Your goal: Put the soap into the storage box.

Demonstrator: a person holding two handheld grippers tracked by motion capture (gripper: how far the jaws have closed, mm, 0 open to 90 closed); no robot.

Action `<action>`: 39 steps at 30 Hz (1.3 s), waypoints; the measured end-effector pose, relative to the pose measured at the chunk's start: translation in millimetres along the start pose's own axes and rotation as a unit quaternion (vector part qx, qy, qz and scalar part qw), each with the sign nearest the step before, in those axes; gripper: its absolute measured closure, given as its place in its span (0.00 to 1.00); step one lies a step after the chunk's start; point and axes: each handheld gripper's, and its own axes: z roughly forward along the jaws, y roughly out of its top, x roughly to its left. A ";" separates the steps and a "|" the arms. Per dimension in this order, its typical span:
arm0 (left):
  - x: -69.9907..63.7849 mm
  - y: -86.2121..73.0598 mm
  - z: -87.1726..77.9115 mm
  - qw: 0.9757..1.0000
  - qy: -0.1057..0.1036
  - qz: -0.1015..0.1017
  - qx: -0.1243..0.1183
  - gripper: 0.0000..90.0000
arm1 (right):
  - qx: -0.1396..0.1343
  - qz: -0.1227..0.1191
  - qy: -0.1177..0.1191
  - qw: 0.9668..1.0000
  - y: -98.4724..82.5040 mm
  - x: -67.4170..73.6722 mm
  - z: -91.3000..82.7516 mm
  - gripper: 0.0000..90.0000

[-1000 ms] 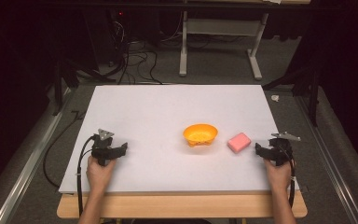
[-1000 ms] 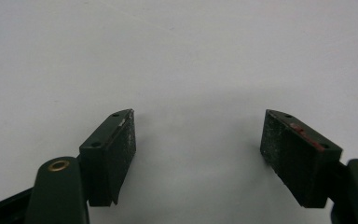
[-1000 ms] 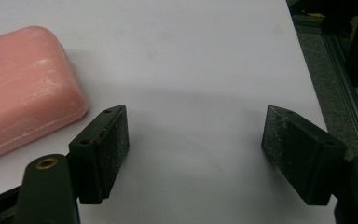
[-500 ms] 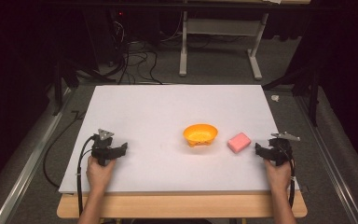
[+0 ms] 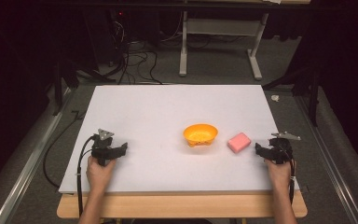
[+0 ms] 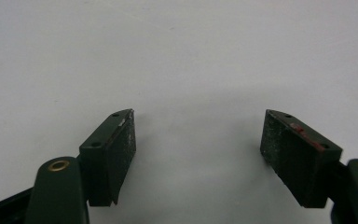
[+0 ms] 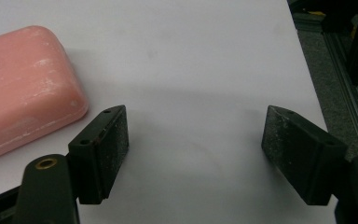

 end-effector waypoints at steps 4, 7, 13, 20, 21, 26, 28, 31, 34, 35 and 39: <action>0.0 0.0 0.0 1.000 0.000 0.000 0.000 0.30 | 0.000 -0.005 0.005 1.000 0.1 0.1 -0.9 0.25; -0.1 0.0 0.0 1.000 0.000 0.000 0.000 0.30 | -0.005 -0.006 0.013 1.000 0.2 0.6 -4.0 0.24; -0.1 0.0 0.0 1.000 0.000 0.000 0.000 0.30 | -0.022 -0.006 0.028 0.999 1.1 2.4 -14.1 0.24; -0.1 0.0 0.0 1.000 0.000 0.000 0.000 0.30 | -0.032 -0.011 0.038 0.999 1.7 4.9 -23.8 0.23; -0.1 0.0 0.0 1.000 0.000 0.000 0.000 0.30 | -0.035 -0.011 0.039 0.999 1.5 4.9 -24.5 0.23; -0.1 0.0 0.0 1.000 0.001 0.000 0.000 0.30 | -0.039 -0.013 0.045 0.998 -1.3 6.8 -28.5 0.20; -0.2 0.0 0.0 1.000 0.001 0.000 0.000 0.30 | -0.039 -0.013 0.049 0.998 -2.5 8.2 -30.3 0.19; -0.1 0.0 -0.1 1.000 0.001 0.000 0.000 0.30 | -0.045 -0.019 0.057 0.997 -4.1 9.7 -33.0 0.19; -0.1 0.0 -0.1 1.000 0.000 0.000 0.000 0.30 | -0.047 -0.022 0.062 0.997 -4.8 11.6 -34.9 0.18; -0.1 0.0 -0.1 1.000 0.001 0.000 0.000 0.30 | -0.048 -0.025 0.068 0.996 -5.5 14.1 -36.6 0.18; -0.2 0.0 0.0 1.000 0.001 0.000 0.000 0.30 | -0.056 -0.031 0.079 0.995 -6.8 17.6 -40.1 0.17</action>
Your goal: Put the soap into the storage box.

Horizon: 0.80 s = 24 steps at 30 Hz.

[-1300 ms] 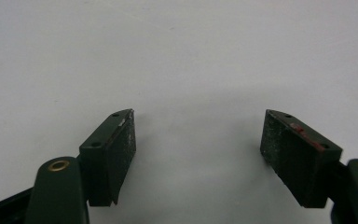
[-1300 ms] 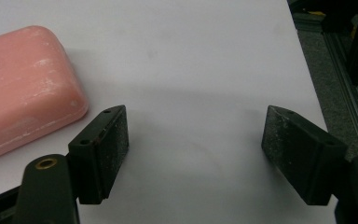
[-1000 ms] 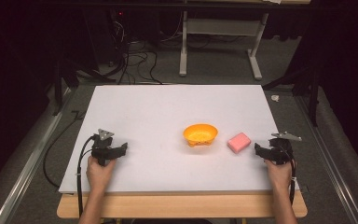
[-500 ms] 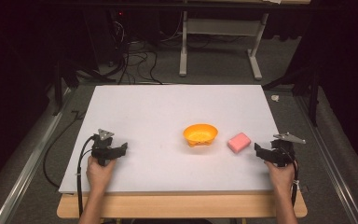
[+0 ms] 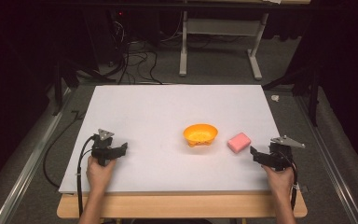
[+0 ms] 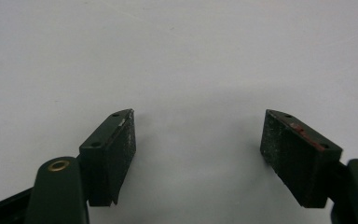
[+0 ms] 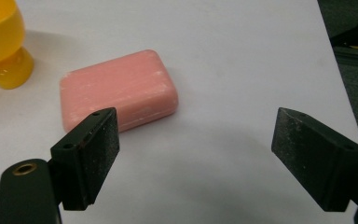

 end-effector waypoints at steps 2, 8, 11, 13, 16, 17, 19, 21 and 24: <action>0.0 0.0 0.0 1.000 0.000 0.000 0.000 0.30 | -0.003 -0.002 0.005 1.000 0.0 2.4 -1.1 0.17; 0.0 0.0 0.0 1.000 0.000 0.000 0.000 0.30 | -0.017 -0.014 0.021 1.000 2.2 9.1 -4.3 0.17; 0.1 0.0 0.0 1.000 0.000 0.000 0.000 0.30 | -0.022 -0.019 0.026 0.999 4.2 12.8 -4.5 0.17; 0.1 0.0 0.0 1.000 0.000 0.000 0.000 0.30 | -0.024 -0.022 0.029 0.999 5.8 15.1 -3.9 0.16; 0.1 0.0 0.0 1.000 0.000 0.000 0.000 0.30 | -0.025 -0.027 0.032 0.999 7.6 16.8 -2.9 0.16; 0.1 0.0 0.0 1.000 0.000 0.000 0.000 0.30 | -0.026 -0.028 0.034 0.999 8.6 17.7 -2.3 0.16; 0.1 0.0 0.0 1.000 0.000 0.000 0.000 0.30 | -0.023 -0.031 0.038 0.999 12.1 20.7 0.8 0.16; 0.2 0.0 0.0 1.000 0.000 0.000 0.000 0.30 | -0.021 -0.035 0.041 0.998 15.3 22.3 3.5 0.16; 0.2 0.0 0.0 1.000 0.000 0.000 0.000 0.30 | -0.019 -0.041 0.045 0.998 19.6 24.4 6.7 0.16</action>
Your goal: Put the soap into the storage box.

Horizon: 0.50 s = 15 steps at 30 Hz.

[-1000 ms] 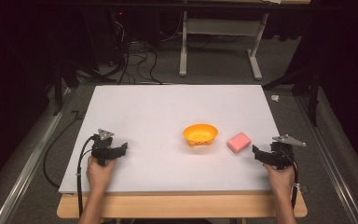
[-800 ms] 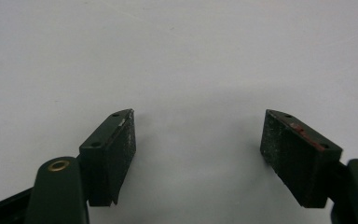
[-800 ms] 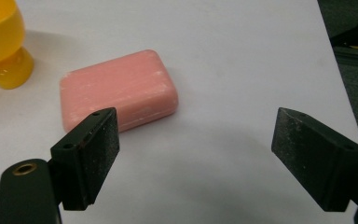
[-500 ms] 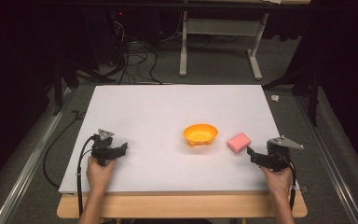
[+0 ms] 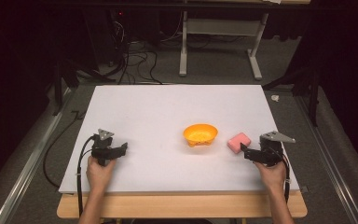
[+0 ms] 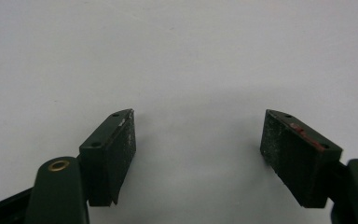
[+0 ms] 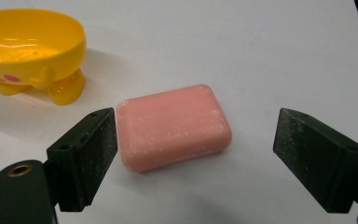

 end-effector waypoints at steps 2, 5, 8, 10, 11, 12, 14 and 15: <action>0.0 0.0 0.0 1.000 0.000 0.000 0.000 0.30 | 0.002 -0.004 0.002 1.000 3.2 1.3 2.5 0.15; 0.0 0.0 0.0 1.000 0.000 0.000 0.000 0.30 | 0.001 -0.009 0.004 1.000 6.7 3.4 5.1 0.15; 0.0 0.0 0.0 1.000 0.000 0.000 0.000 0.30 | 0.002 -0.014 0.008 1.000 9.4 5.4 8.0 0.15; 0.0 0.0 0.0 1.000 0.000 0.000 0.000 0.30 | 0.003 -0.018 0.011 1.000 11.0 6.2 10.3 0.14; 0.0 0.0 0.0 1.000 0.000 0.000 0.000 0.30 | 0.004 -0.020 0.013 1.000 11.7 6.5 11.7 0.14; 0.0 0.0 0.0 1.000 0.000 0.000 0.000 0.30 | 0.006 -0.021 0.014 1.000 12.3 6.7 13.0 0.14; 0.0 0.0 -0.1 1.000 0.000 0.000 0.000 0.30 | 0.008 -0.024 0.017 1.000 13.4 6.7 15.8 0.14; 0.0 0.0 0.0 1.000 0.000 0.000 0.000 0.30 | 0.009 -0.024 0.018 1.000 13.9 7.0 17.1 0.13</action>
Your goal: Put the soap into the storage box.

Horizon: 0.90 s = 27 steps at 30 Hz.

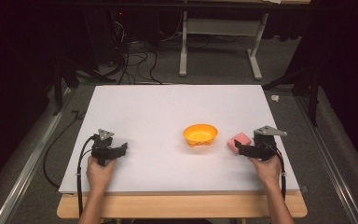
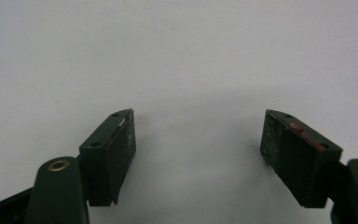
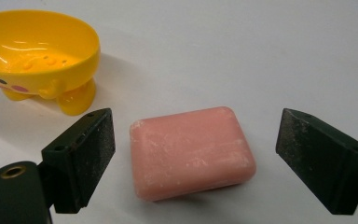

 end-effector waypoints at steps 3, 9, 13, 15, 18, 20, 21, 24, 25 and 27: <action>0.0 0.0 0.0 1.000 0.000 0.000 0.000 0.30 | 0.000 -0.006 0.003 1.000 1.2 0.2 2.6 0.13; 0.0 0.0 0.0 1.000 0.000 0.000 0.000 0.30 | 0.018 -0.007 0.011 1.000 -0.4 -0.9 13.9 0.13; -0.1 0.0 0.0 1.000 0.001 0.000 0.000 0.30 | 0.025 -0.012 0.012 1.000 -1.7 -2.0 21.9 0.13; -0.1 0.0 0.0 1.000 0.001 0.000 0.000 0.30 | 0.029 -0.014 0.013 0.999 -2.4 -2.2 25.0 0.13; -0.1 0.0 0.0 1.000 0.001 0.000 0.000 0.30 | 0.034 -0.014 0.013 0.999 -3.2 -2.2 27.7 0.13; -0.1 0.0 0.0 1.000 0.001 0.000 0.000 0.30 | 0.042 -0.017 0.014 0.999 -4.6 -2.4 32.1 0.13; -0.1 0.0 -0.1 1.000 0.000 0.000 0.000 0.30 | 0.042 -0.017 0.014 0.999 -4.6 -2.4 32.1 0.13; -0.1 0.0 0.0 1.000 0.001 0.000 0.000 0.30 | 0.047 -0.018 0.015 0.999 -5.5 -2.7 35.2 0.13; -0.1 0.0 -0.1 1.000 0.000 0.000 0.000 0.30 | 0.050 -0.019 0.017 0.998 -6.1 -3.0 37.0 0.13; -0.1 0.0 0.0 1.000 0.001 0.000 0.000 0.30 | 0.051 -0.019 0.017 0.998 -6.2 -3.1 37.5 0.13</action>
